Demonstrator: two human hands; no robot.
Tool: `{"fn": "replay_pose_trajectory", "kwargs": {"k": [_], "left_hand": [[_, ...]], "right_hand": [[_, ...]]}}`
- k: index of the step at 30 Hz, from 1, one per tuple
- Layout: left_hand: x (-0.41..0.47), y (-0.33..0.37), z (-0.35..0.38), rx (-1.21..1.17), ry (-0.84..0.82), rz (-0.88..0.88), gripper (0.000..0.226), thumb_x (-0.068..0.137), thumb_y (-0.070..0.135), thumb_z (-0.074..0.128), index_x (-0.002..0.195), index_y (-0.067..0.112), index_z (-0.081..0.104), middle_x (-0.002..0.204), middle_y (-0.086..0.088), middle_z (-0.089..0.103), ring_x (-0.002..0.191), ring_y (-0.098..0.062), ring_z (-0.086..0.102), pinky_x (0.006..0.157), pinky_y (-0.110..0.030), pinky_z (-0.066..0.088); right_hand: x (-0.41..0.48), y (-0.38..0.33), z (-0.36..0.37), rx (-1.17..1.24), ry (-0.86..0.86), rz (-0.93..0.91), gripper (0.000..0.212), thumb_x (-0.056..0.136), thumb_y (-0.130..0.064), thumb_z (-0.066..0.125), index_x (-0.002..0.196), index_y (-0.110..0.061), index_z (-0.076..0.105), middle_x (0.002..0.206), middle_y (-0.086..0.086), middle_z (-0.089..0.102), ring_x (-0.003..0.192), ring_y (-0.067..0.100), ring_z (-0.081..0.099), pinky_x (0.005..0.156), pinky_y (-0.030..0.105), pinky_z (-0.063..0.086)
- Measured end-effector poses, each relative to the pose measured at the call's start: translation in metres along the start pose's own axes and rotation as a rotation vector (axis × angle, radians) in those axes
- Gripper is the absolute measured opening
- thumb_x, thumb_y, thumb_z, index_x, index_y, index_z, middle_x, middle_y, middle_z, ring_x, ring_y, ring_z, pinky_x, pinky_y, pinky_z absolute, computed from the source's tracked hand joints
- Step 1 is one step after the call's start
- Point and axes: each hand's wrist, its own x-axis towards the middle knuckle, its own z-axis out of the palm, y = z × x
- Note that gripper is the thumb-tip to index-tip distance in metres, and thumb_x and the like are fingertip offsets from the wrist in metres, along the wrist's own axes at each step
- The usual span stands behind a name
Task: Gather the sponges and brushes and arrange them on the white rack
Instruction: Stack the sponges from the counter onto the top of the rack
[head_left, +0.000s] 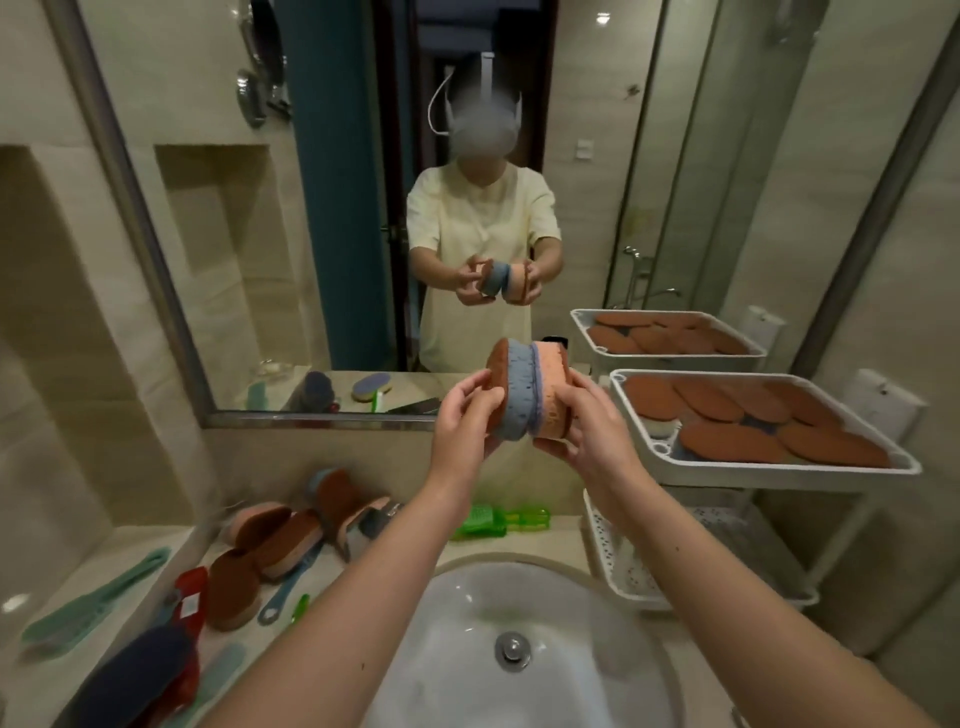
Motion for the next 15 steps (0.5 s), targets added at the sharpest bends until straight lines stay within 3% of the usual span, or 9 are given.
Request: {"fn": "replay_pose_trajectory", "kwargs": {"k": [4,8,12,15], "left_hand": [[0.0,-0.004,0.038,0.01,-0.144,0.059,0.052,0.072,0.024,0.071,0.121,0.035,0.057,0.123,0.0,0.065,0.11,-0.016,0.065,0.089,-0.033,0.055],[0.003,-0.012,0.079,0.117,-0.155,0.143,0.06,0.077,0.008,0.071,0.126,0.037,0.053,0.129,0.0,0.06,0.117,-0.016,0.06,0.098,-0.039,0.051],[0.004,-0.022,0.114,0.154,-0.127,0.199,0.052,0.079,0.004,0.072,0.118,0.034,0.056,0.122,0.003,0.062,0.107,-0.006,0.062,0.084,-0.021,0.054],[0.008,-0.029,0.138,0.171,-0.06,0.192,0.045,0.077,0.002,0.072,0.114,0.025,0.057,0.114,0.004,0.063,0.099,-0.006,0.063,0.069,-0.013,0.052]], "right_hand": [[0.011,-0.023,-0.041,0.008,0.032,-0.064,0.016,0.094,-0.026,0.06,0.108,-0.032,0.061,0.115,0.006,0.069,0.101,0.023,0.068,0.067,0.035,0.056],[0.02,-0.039,-0.082,-0.027,0.046,-0.119,0.025,0.09,-0.024,0.065,0.113,-0.03,0.06,0.121,0.007,0.066,0.105,0.023,0.067,0.082,0.041,0.059],[0.029,-0.05,-0.122,-0.098,0.065,-0.153,0.041,0.085,-0.019,0.068,0.125,-0.025,0.059,0.12,0.003,0.066,0.108,0.024,0.065,0.093,0.051,0.054],[0.036,-0.056,-0.15,-0.129,0.064,-0.141,0.05,0.084,-0.017,0.069,0.132,-0.025,0.057,0.123,0.002,0.066,0.105,0.019,0.066,0.081,0.037,0.058]]}}
